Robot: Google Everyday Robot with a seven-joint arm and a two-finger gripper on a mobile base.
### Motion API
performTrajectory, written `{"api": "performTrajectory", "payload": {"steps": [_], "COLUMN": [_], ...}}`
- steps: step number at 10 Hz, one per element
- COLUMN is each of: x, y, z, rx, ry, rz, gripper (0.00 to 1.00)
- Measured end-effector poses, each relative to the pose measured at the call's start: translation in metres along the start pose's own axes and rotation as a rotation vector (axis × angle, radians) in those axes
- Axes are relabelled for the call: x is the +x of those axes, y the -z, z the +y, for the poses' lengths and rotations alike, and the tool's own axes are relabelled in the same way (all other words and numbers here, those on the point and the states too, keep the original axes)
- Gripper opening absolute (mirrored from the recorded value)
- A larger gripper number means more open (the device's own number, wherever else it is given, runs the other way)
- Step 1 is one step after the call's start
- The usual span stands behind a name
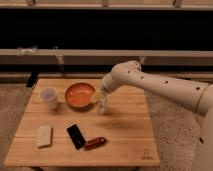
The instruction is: Stand the bottle upright
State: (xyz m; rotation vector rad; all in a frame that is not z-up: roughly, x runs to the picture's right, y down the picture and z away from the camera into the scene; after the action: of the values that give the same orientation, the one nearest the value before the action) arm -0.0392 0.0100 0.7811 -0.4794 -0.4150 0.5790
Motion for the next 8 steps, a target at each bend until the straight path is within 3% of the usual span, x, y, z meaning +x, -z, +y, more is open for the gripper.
{"api": "performTrajectory", "payload": {"steps": [4,6,8], "x": [-0.006,-0.005,-0.006], "y": [0.008,0.014,0.014], "z": [-0.009,-0.017,-0.017], "rx": [-0.022,-0.038,-0.045], "ry": [-0.002,-0.028,-0.033], "rz": [0.044,0.099,0.112], "gripper": [0.80,0.80,0.80]}}
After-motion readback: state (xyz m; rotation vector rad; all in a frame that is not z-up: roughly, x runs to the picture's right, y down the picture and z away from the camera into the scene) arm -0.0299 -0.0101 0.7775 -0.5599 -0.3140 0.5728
